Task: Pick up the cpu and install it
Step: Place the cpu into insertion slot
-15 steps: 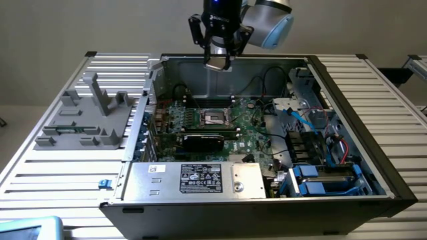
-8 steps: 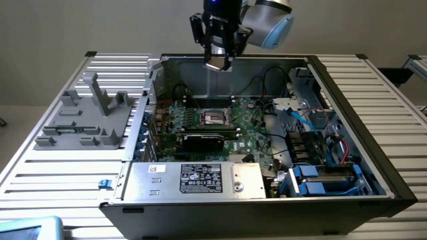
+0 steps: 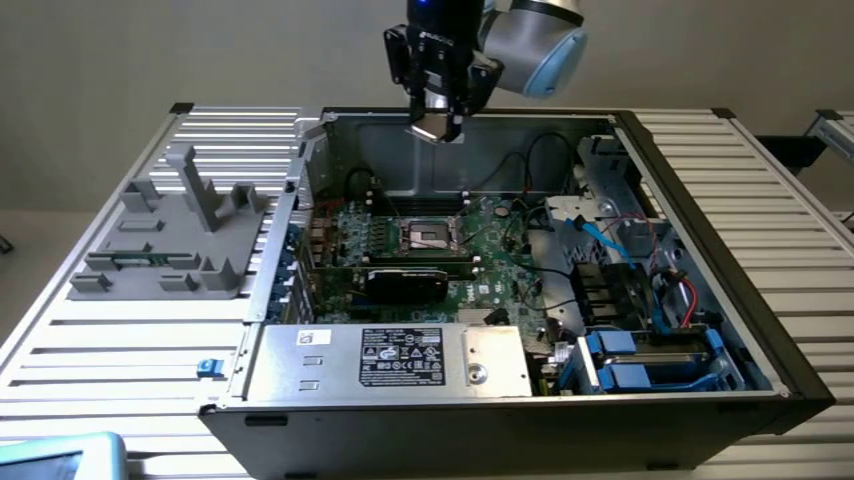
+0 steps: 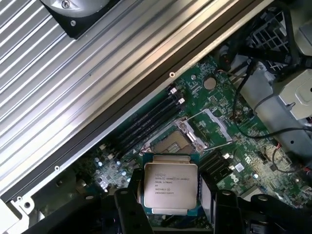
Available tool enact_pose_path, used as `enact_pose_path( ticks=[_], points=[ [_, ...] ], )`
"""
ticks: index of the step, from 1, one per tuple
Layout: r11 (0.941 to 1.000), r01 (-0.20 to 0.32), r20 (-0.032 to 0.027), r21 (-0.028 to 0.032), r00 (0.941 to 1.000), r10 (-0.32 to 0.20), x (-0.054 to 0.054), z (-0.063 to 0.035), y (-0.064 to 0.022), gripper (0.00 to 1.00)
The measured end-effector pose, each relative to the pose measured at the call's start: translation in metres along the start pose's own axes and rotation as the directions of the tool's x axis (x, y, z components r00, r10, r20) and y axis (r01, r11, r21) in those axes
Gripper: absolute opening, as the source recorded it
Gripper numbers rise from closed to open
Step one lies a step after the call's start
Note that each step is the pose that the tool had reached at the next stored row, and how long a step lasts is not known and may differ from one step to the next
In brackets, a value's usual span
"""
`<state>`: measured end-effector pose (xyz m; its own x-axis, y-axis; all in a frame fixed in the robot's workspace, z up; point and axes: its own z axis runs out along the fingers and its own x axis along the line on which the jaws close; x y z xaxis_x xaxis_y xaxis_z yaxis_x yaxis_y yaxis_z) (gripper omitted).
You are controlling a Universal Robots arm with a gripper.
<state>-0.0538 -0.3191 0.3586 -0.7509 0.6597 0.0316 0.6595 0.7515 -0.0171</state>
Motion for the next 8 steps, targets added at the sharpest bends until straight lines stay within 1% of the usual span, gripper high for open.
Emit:
enact_pose_path(
  ticks=[4, 6, 8],
  points=[
    [0.9978, -0.066, -0.0012, -0.0021, 0.9978, 0.066, 0.0000, 0.0002, 0.0000, 0.56],
    [0.9950, -0.100, -0.0018, -0.0031, 0.9950, 0.100, 0.0000, 0.0003, 0.0000, 0.56],
    [0.9910, -0.134, -0.0026, -0.0041, 0.9910, 0.134, 0.0000, 0.0004, 0.0000, 0.56]
  ],
)
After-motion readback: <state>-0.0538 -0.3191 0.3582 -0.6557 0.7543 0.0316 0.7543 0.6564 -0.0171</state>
